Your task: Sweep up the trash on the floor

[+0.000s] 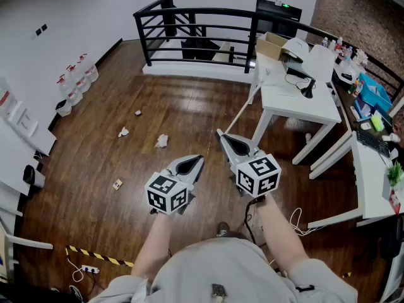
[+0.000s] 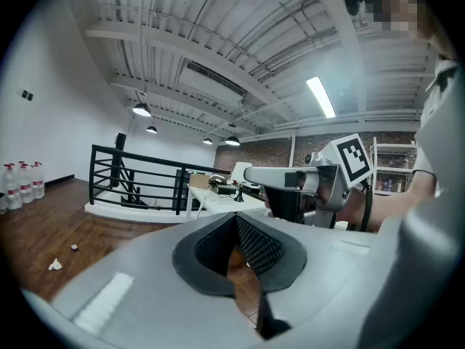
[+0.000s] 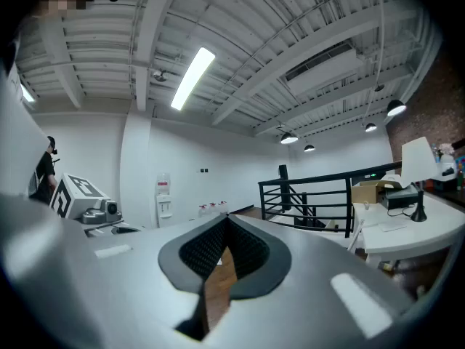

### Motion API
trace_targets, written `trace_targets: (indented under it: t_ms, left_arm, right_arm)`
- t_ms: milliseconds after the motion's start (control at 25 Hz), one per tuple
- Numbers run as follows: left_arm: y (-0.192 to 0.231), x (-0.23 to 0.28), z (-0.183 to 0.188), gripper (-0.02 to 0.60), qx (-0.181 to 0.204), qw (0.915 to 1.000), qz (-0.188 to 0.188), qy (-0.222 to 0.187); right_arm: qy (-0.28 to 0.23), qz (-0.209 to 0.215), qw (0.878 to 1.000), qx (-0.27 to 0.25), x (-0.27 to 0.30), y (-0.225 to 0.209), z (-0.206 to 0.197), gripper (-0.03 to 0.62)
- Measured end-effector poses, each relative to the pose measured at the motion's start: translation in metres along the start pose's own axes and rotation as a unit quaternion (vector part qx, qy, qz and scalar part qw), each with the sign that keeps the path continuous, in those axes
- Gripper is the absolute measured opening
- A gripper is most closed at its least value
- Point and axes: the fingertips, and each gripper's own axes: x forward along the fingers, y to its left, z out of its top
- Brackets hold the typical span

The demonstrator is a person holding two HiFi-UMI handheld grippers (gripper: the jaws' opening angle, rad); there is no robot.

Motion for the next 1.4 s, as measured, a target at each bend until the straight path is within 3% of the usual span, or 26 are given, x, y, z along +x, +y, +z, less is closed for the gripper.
trace_targets:
  t_ms: [680,920,1400]
  left_arm:
    - [0.038,0.124,0.018,0.005,-0.001,0.9996,0.022,0.014]
    - [0.071,0.166,0.021,0.005,-0.009,0.9998,0.005,0.016]
    - [0.184,0.275,0.042,0.005,-0.037,0.9974,-0.056,0.023]
  right_arm:
    - [0.020,0.012,0.999,0.028,0.040,-0.132,-0.013,0.000]
    - [0.030,-0.004,0.999,0.027,0.072,-0.168,-0.016,0.000]
    - [0.065,-0.064,0.996,0.021,0.188,-0.264,-0.009,0.000]
